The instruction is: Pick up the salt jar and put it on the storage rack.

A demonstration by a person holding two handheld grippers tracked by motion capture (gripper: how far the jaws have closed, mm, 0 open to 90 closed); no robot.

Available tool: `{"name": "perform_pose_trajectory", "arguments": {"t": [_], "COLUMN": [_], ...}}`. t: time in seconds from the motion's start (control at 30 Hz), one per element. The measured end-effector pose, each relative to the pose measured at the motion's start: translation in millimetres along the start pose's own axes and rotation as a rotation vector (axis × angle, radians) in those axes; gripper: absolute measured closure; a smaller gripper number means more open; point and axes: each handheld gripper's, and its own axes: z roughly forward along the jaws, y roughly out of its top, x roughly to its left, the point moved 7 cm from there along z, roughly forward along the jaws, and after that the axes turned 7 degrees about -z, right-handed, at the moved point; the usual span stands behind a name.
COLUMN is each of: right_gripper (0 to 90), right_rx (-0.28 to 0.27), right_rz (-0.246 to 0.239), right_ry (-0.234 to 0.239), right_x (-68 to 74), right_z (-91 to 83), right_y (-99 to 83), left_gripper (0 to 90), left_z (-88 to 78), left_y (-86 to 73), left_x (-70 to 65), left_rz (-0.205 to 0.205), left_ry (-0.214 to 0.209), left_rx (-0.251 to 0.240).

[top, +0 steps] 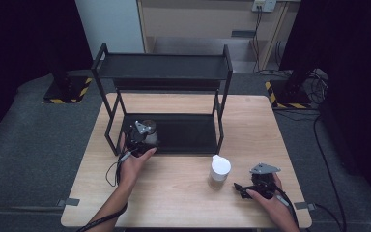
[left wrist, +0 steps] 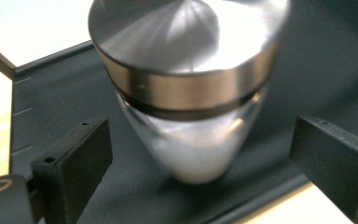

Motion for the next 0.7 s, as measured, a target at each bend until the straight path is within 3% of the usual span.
{"name": "perform_pose_trajectory", "arguments": {"t": [0.3, 0.7], "right_gripper": [2.8, 2.8], "right_rx": [0.0, 0.0], "right_rz": [0.0, 0.0], "right_ry": [0.0, 0.0], "right_x": [0.0, 0.0], "right_z": [0.0, 0.0], "right_y": [0.0, 0.0], "left_gripper": [4.9, 5.0], "left_z": [-19.8, -39.4], "left_y": [-5.9, -16.7], "left_x": [-8.1, -13.7], "left_rz": [0.03, 0.034], "left_ry": [0.008, -0.003], "left_rx": [-0.011, -0.03]}}
